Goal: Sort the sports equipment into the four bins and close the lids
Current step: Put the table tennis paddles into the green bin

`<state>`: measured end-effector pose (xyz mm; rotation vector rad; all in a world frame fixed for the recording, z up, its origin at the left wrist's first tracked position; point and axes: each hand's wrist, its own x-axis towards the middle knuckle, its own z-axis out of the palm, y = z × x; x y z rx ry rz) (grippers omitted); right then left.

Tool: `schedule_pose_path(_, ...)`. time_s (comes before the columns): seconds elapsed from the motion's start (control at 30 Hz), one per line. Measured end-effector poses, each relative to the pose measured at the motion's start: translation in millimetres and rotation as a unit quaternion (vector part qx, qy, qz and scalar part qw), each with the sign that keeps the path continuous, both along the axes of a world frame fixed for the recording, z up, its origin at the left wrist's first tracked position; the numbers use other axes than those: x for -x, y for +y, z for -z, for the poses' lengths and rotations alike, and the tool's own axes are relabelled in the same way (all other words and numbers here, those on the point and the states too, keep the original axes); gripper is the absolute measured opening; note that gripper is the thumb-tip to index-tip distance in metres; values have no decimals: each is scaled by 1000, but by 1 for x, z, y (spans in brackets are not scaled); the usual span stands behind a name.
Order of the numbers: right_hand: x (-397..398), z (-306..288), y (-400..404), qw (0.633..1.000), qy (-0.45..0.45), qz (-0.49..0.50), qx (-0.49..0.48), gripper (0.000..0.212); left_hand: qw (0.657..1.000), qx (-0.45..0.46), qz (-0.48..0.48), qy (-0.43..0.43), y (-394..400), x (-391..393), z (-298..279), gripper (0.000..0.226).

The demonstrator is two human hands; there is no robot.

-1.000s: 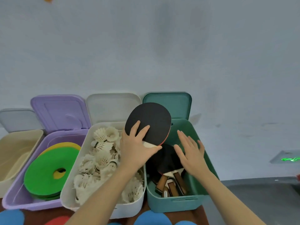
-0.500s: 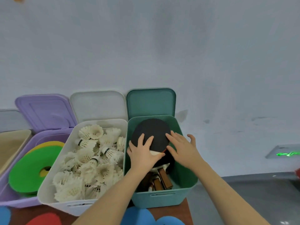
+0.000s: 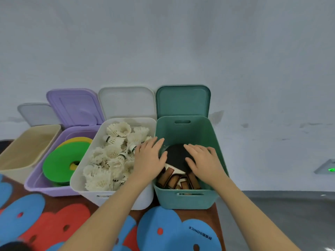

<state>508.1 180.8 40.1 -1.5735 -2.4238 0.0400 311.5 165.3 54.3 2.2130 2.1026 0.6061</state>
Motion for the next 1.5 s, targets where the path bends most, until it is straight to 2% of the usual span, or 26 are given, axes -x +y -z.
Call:
schedule_pose_path(0.2, 53, -9, -18, 994, 55, -71, -57, 43, 999, -37, -30, 24, -42, 66, -7, 56)
schedule_pose_path(0.4, 130, -16, -45, 987, 85, -111, -74, 41, 998, -38, -52, 11, -80, 137, -7, 57)
schedule_pose_path(0.6, 222, -14, -83, 984, 115, -120, -60, 45, 997, -49, -60, -7, -117, 230, -1, 57)
schedule_pose_path(0.73, 292, -7, -110, 985, 111, -106, -81, 35, 996, -50, -73, 1, -150, 307, 16, 50)
schedule_pose_path(0.93, 378, 29, -155, 990, 112, -84, -6, 37, 995, 61, -76, 7, -202, 400, 66, 49)
schedule_pose_path(1.0, 396, 46, -172, 992, 79, -96, 6, 40, 991, 103, -81, -8, -222, 418, 86, 49)
schedule_pose_path(1.1, 412, 72, -198, 985, 31, -143, 89, 54, 983, 161, -91, -9, -255, 435, 113, 52)
schedule_pose_path(1.23, 424, 105, -224, 953, -51, -193, 226, 72, 963, 250, -98, 6, -289, 445, 141, 62)
schedule_pose_path(1.37, 429, 131, -236, 932, -105, -218, 270, 89, 943, 318, -92, 20, -311, 442, 150, 67)
schedule_pose_path(1.5, 435, 148, -242, 928, -96, -238, 271, 106, 928, 341, -149, -8, -316, 444, 152, 73)
